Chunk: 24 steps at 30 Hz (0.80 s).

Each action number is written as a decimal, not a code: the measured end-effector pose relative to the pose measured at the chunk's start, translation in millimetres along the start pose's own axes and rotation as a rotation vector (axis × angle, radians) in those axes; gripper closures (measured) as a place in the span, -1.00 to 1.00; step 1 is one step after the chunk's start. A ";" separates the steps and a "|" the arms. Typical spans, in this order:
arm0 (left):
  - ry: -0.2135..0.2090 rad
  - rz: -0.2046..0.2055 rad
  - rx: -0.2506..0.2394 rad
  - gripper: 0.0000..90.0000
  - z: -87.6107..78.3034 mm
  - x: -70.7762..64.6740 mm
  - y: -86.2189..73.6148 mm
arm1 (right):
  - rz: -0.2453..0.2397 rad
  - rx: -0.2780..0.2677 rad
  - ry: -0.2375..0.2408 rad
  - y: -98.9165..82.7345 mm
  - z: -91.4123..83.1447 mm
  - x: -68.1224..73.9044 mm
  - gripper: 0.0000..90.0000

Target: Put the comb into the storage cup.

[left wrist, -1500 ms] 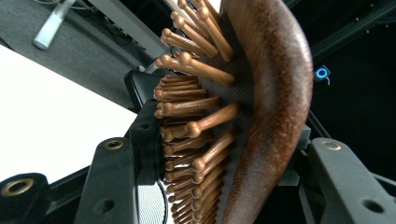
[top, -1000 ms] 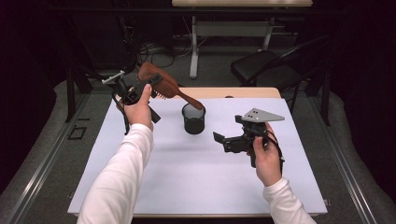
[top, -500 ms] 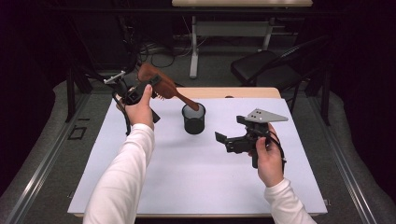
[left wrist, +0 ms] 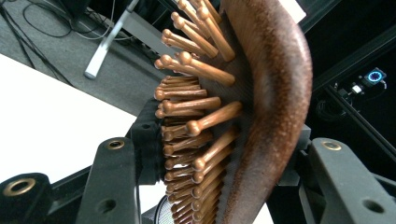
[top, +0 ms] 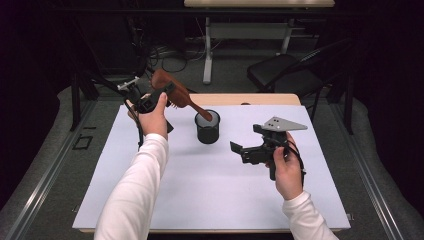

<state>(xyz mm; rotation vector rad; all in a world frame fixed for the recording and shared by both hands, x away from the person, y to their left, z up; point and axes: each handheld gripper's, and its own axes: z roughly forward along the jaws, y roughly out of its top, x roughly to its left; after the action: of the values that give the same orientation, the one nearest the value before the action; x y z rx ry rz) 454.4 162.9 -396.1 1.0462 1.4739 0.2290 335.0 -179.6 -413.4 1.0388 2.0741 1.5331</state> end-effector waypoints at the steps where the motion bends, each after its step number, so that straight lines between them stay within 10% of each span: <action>1: 0.002 0.001 -0.002 0.08 0.9 -0.6 -0.9 | 0.001 0.000 0.000 0.0 -0.1 0.1 -1.00; 24: 0.044 0.046 0.022 0.08 22.9 1.0 -22.9 | 0.013 0.000 0.013 -0.2 -0.9 -1.2 -1.00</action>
<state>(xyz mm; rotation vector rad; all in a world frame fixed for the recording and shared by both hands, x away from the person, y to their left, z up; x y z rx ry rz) 464.1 140.7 -417.7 1.0995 1.4962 0.2709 335.1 -181.0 -413.5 1.0472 2.0803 1.5497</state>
